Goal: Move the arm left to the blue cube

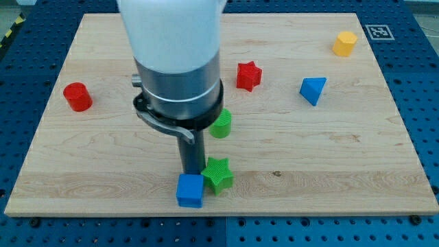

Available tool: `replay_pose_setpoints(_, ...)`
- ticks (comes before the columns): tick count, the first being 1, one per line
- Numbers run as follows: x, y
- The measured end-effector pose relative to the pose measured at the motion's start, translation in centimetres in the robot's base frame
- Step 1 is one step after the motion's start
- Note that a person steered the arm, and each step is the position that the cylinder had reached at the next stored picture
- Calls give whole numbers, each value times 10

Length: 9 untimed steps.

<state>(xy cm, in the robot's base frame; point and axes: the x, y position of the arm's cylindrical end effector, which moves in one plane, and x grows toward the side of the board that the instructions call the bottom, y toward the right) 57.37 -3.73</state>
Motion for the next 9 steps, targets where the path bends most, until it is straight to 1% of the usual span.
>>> replay_pose_setpoints(1,4,0)
replay_pose_setpoints(2,-17,-39)
replay_pose_setpoints(4,-70,-118)
replay_pose_setpoints(5,-62,-134)
replay_pose_setpoints(6,-3,-126)
replay_pose_setpoints(7,43,-111)
replay_pose_setpoints(8,45,-109)
replay_pose_setpoints(9,44,-86)
